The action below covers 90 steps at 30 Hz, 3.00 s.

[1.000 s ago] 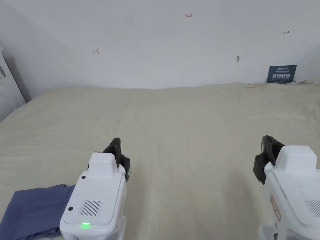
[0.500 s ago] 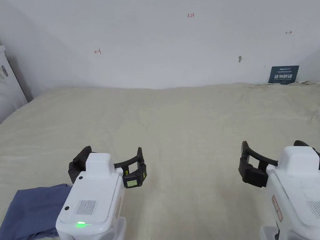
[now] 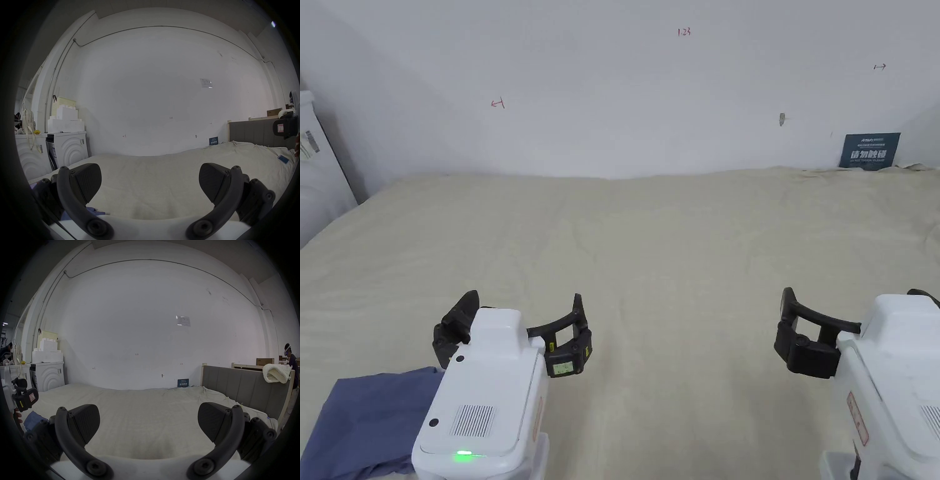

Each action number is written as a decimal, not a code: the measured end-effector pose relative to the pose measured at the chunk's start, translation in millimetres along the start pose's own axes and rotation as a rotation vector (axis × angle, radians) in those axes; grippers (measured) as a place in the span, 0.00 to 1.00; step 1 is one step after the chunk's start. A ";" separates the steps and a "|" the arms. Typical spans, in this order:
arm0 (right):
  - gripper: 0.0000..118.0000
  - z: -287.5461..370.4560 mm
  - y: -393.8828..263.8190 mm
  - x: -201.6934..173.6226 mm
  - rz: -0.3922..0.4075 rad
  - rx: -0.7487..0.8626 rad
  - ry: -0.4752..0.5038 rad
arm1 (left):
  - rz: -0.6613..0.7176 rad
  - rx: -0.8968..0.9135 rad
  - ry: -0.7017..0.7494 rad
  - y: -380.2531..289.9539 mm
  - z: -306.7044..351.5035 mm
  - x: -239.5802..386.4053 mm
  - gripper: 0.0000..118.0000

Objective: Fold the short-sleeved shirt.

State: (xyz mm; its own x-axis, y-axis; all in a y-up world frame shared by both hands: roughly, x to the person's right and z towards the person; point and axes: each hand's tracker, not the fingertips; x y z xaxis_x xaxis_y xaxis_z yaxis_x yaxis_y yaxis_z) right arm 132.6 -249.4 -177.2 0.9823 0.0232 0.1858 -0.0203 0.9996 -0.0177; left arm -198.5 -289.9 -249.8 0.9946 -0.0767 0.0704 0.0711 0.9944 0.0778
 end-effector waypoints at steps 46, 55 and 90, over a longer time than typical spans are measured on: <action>1.00 1.4 3.3 -1.7 -0.002 0.014 -0.002 | -0.004 0.004 0.018 -4.2 1.5 -6.2 1.00; 1.00 2.0 3.8 -3.1 -0.002 0.015 -0.002 | 0.000 0.000 0.021 -3.6 1.9 -7.4 1.00; 1.00 -20.0 40.8 -10.4 -0.165 -0.499 -0.313 | 0.020 0.011 0.020 0.9 5.7 -12.6 1.00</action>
State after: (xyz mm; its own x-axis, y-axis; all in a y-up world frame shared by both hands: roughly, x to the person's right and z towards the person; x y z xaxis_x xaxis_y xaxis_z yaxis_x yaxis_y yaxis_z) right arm 125.3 -209.2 -199.5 0.8623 -0.0525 0.5037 0.2913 0.8650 -0.4085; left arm -211.4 -288.4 -244.9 0.9971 -0.0556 0.0525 0.0508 0.9949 0.0877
